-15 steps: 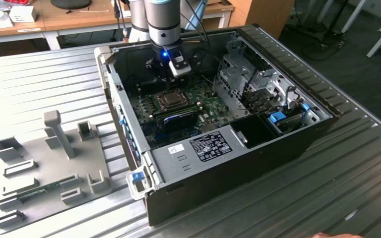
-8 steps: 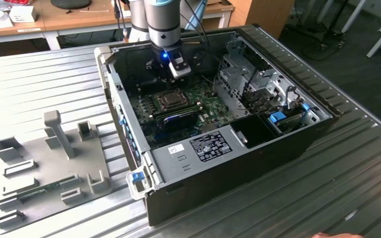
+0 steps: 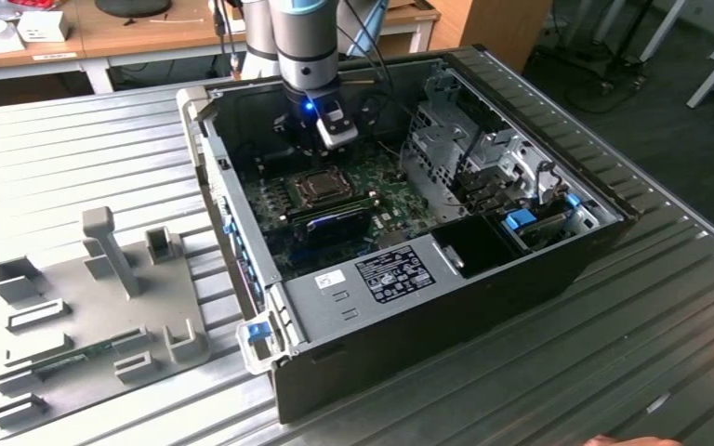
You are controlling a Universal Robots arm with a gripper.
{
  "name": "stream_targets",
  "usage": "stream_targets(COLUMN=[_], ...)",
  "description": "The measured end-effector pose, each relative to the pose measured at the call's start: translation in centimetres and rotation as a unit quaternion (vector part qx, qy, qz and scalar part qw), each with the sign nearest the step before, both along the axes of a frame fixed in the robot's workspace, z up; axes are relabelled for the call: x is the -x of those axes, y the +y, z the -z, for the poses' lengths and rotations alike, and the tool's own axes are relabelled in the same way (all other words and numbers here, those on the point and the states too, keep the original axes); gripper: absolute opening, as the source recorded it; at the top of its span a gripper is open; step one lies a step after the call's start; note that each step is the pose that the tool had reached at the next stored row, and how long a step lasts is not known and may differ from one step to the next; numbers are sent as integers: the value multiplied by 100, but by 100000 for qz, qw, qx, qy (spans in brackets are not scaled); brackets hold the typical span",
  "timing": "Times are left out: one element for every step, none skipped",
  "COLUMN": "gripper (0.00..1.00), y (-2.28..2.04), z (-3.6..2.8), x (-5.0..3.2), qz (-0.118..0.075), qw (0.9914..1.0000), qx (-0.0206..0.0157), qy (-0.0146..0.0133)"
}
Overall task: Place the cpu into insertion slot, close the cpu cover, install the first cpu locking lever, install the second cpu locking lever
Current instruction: 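Install the first cpu locking lever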
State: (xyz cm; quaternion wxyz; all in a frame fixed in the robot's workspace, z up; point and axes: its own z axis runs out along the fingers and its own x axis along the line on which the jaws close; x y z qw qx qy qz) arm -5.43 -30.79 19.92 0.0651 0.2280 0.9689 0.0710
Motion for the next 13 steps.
stream_targets(gripper=[11,11,11,11,11,11,11,11,11,11,11,11,11], y=[-1,-3,-4,-5,-6,-7,-10,-11,-13,-15,-17,-18,-19], z=[3,6,9,12,15,18,20,23,26,29,32,35,37], x=[0,0,0,0,0,0,0,0,0,0,-1,-1,-1], qz=[5,8,5,3,2,2,1,1,2,3,-1,1,0], qw=[100000,100000,100000,100000,100000,100000,100000,100000,100000,100000,100000,100000,100000], qx=[1,-7,-6,-6,-1,0,2,1,0,-2,-14,-16,-15], qy=[-9,-22,-31,-40,-49,-55,-58,-67,-78,-86,-106,-118,-122])
